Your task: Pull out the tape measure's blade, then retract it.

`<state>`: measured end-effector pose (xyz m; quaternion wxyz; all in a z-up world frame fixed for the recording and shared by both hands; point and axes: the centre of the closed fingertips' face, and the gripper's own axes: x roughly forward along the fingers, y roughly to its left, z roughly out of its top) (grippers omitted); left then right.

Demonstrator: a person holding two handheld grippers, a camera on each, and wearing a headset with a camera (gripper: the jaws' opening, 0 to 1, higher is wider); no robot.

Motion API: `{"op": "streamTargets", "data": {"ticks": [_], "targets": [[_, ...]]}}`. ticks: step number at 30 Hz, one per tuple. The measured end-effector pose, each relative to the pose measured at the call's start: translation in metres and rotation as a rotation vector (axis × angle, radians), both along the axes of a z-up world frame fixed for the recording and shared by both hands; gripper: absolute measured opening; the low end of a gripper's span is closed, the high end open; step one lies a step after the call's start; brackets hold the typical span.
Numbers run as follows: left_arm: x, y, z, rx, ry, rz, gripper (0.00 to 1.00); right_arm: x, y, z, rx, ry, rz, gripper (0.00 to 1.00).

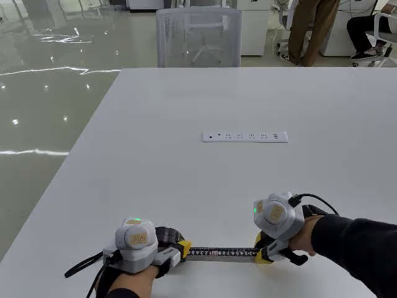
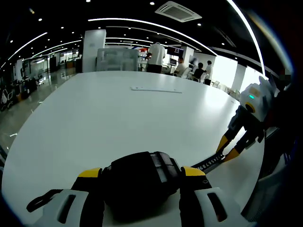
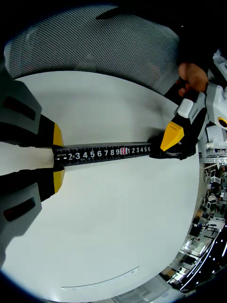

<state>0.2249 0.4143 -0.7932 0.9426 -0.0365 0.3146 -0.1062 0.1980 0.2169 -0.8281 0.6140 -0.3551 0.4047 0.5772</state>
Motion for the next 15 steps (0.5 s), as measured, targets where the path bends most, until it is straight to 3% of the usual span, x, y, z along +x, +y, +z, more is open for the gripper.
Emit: {"op": "streamTargets", "data": {"ticks": [15], "targets": [[-0.0001, 0.0002, 0.0004, 0.002, 0.002, -0.001, 0.60, 0.0021, 0.0084, 0.0004, 0.000, -0.007, 0.016, 0.12]]}}
